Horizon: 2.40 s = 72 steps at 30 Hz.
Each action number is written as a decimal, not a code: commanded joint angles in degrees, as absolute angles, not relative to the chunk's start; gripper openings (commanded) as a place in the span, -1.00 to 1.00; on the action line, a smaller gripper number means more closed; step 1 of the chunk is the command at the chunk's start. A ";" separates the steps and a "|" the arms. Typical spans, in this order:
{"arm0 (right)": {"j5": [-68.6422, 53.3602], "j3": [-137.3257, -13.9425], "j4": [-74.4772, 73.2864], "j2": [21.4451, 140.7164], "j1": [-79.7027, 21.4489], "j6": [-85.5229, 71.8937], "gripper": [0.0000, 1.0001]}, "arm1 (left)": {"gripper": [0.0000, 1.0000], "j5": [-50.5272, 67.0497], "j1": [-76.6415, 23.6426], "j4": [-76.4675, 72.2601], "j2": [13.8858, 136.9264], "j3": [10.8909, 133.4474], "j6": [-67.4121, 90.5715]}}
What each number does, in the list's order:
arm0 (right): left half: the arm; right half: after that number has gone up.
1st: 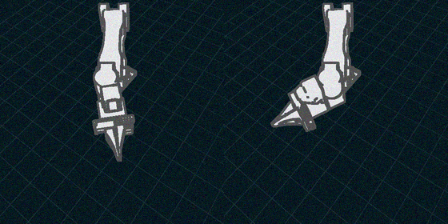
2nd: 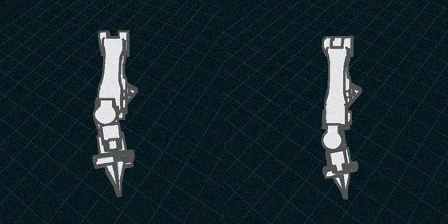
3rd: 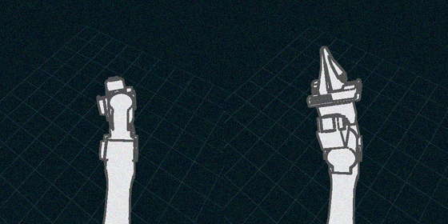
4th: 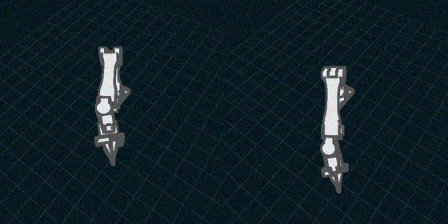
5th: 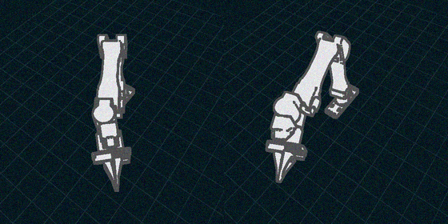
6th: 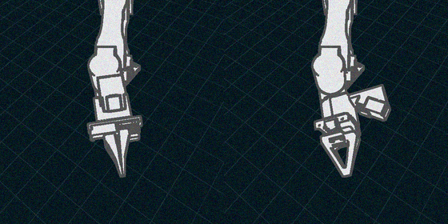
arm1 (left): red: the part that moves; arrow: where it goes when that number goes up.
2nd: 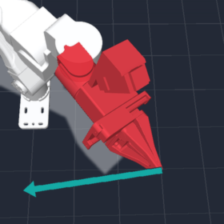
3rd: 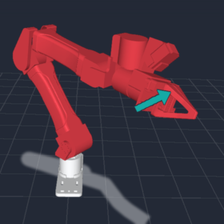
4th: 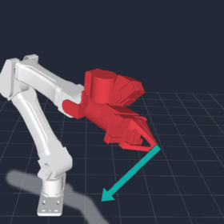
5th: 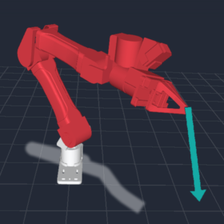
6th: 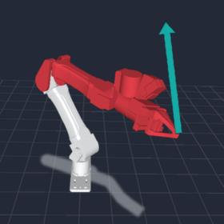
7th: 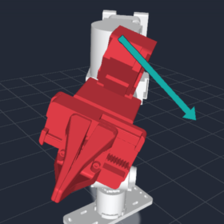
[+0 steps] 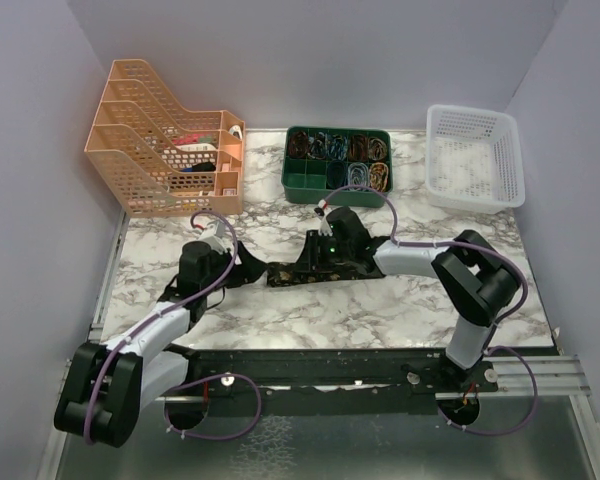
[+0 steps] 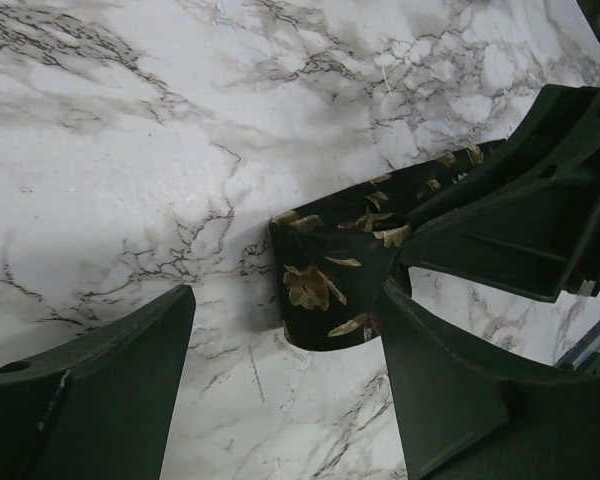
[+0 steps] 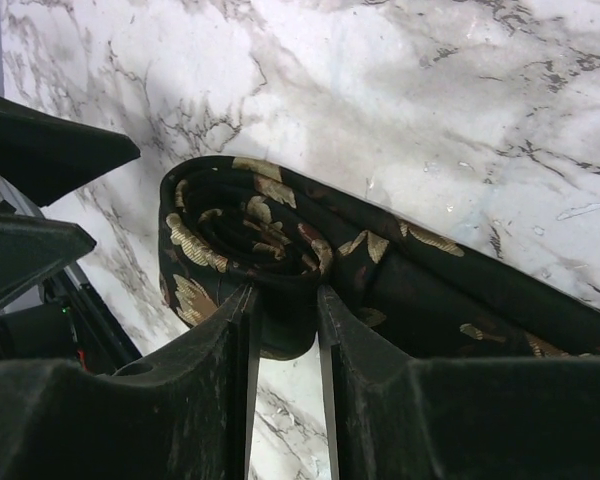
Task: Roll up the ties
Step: Roll the tie at the center of the board.
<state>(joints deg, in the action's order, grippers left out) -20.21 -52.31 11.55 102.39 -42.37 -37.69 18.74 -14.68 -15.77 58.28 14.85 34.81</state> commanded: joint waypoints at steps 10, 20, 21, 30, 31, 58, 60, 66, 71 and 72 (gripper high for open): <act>-19.63 -52.41 10.46 105.28 -41.14 -37.02 -0.34 | 0.45 27.97 -14.95 -23.02 64.52 14.42 32.95; -20.25 -52.70 9.99 105.72 -40.96 -36.61 -0.34 | 0.44 28.88 -16.22 -28.09 70.23 14.88 35.94; -20.29 -52.80 9.92 105.73 -40.96 -36.59 -0.34 | 0.44 28.85 -16.40 -28.77 70.92 15.08 36.64; -19.59 -53.04 8.91 105.89 -40.78 -36.31 -0.34 | 0.41 24.90 -18.87 -35.55 78.01 14.33 42.65; -19.73 -53.01 8.93 105.99 -40.79 -36.26 -0.33 | 0.39 23.66 -19.20 -36.18 78.40 14.22 43.43; -18.48 -53.12 7.34 106.45 -40.52 -36.39 -0.34 | 0.39 21.34 -21.93 -37.03 73.99 12.60 46.27; -18.54 -52.85 7.60 106.24 -40.52 -36.30 -0.34 | 0.39 20.57 -21.97 -36.47 73.03 12.44 46.40; -18.75 -52.80 7.82 106.05 -40.43 -36.39 -0.33 | 0.32 18.99 -21.92 -35.76 73.27 12.42 46.74; -18.90 -52.79 7.80 106.08 -40.43 -36.39 -0.34 | 0.30 19.25 -21.97 -35.33 76.19 13.12 46.80; -18.90 -52.69 7.76 106.08 -40.43 -36.39 -0.33 | 0.29 19.33 -21.97 -35.27 76.68 13.22 46.70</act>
<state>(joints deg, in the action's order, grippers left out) -20.23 -53.08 10.79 105.01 -40.75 -37.50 20.01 -21.78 -36.34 74.26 13.04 47.35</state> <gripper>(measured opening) 0.333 0.656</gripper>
